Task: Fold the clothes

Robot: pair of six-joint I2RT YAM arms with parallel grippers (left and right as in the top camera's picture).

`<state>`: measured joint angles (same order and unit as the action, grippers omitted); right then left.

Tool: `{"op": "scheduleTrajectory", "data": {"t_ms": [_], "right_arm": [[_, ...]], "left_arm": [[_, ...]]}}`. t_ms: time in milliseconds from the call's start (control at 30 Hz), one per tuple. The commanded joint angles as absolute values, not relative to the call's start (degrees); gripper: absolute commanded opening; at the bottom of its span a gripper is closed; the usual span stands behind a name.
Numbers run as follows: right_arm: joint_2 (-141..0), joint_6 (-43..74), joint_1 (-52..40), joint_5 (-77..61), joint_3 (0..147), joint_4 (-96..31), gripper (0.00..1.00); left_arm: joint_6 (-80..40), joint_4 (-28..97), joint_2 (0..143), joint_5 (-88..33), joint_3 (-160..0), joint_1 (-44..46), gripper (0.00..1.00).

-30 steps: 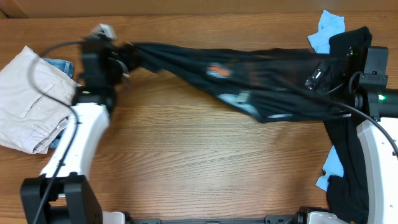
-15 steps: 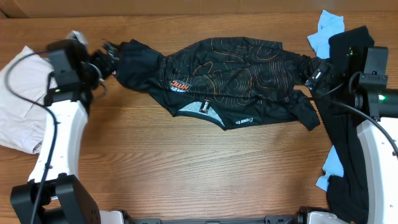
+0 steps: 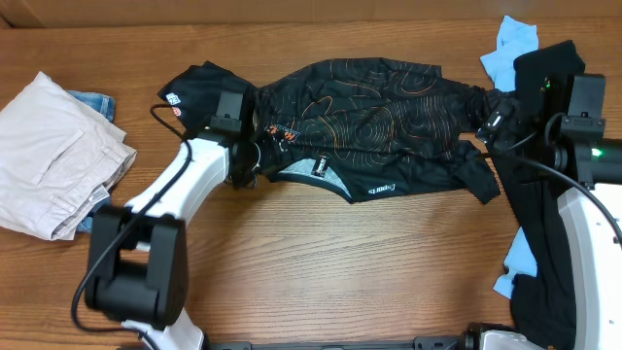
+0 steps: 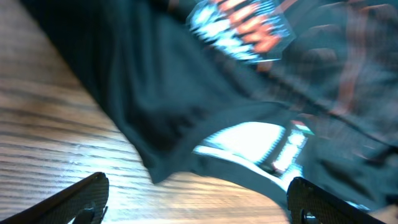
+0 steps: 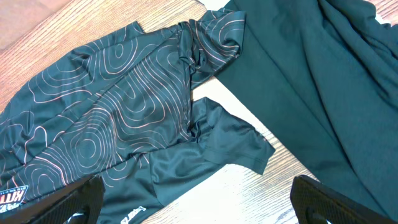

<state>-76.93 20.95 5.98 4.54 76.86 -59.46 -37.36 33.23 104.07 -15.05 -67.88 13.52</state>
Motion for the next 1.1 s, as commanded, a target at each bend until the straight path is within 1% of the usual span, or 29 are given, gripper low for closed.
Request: {"op": "scheduleTrajectory", "data": {"t_ms": [0,67,133,167,200,233,267,333,500,567,600,633,700,767,867,900,933,967,1000,1067], "right_arm": [[-76.20,20.73,6.13,5.06,78.35,-59.24,1.00],[-76.20,20.73,6.13,5.06,78.35,-59.24,1.00],[-76.20,20.73,6.13,5.06,78.35,-59.24,1.00],[-76.20,20.73,6.13,5.06,78.35,-59.24,1.00],[-76.20,20.73,6.13,5.06,78.35,-59.27,1.00],[-76.20,20.73,6.13,5.08,78.35,-59.29,1.00],[-76.20,20.73,6.13,5.08,78.35,-59.29,1.00],[-76.20,20.73,6.13,5.08,78.35,-59.29,1.00],[-76.20,20.73,6.13,5.08,78.35,-59.29,1.00],[-76.20,20.71,6.13,5.08,78.35,-59.27,1.00],[-76.20,20.71,6.13,5.10,78.35,-59.22,1.00],[-76.20,20.71,6.13,5.10,78.35,-59.22,1.00],[-76.20,20.71,6.13,5.08,78.35,-59.05,1.00],[-76.20,20.73,6.13,5.08,78.35,-58.94,1.00],[-76.20,20.73,6.13,5.08,78.35,-58.89,1.00],[-76.20,20.73,6.13,5.08,78.35,-58.92,1.00],[-76.20,20.73,6.13,5.08,78.35,-58.92,1.00],[-76.20,20.73,6.13,5.08,78.35,-58.92,1.00],[-76.20,20.73,6.13,5.08,78.35,-58.92,1.00],[-76.20,20.73,6.13,5.06,78.35,-59.00,1.00]], "left_arm": [[-41.17,33.06,109.23,-13.52,-68.58,13.52,0.92],[-41.17,32.01,110.28,-13.06,-68.58,13.52,0.88],[-41.12,30.98,110.96,-12.12,-68.58,13.52,0.70],[-41.15,30.63,111.35,-11.53,-68.58,13.52,0.56],[-41.12,30.30,111.81,-11.38,-68.58,13.52,0.44],[-41.15,30.13,112.20,-11.46,-68.58,13.52,0.38],[-41.10,30.15,112.79,-11.42,-68.58,13.52,0.24],[-40.91,30.59,113.12,-11.49,-68.58,13.52,0.04],[-39.86,31.68,112.62,-11.62,-68.71,12.91,0.04],[-37.52,33.50,111.31,-11.31,-69.32,11.51,0.04],[-35.42,36.21,108.84,-9.74,-70.57,8.29,0.04],[-34.96,37.26,107.87,-8.54,-71.16,6.85,0.04],[-31.62,38.79,104.71,-5.74,-73.82,1.02,0.04],[-28.99,38.61,102.85,-4.97,-77.21,-4.45,0.04],[-28.08,39.29,102.30,-6.37,-84.75,-12.05,0.04],[-27.57,39.33,102.32,-7.86,-86.32,-13.52,0.06],[-27.18,39.31,102.32,-9.98,-88.01,-15.29,0.25],[-27.18,39.64,102.32,-11.97,-89.21,-16.53,0.64],[-27.18,40.25,102.32,-13.63,-89.91,-17.23,0.99],[-27.16,42.44,102.32,-16.36,-90.17,-17.74,1.00]]}}
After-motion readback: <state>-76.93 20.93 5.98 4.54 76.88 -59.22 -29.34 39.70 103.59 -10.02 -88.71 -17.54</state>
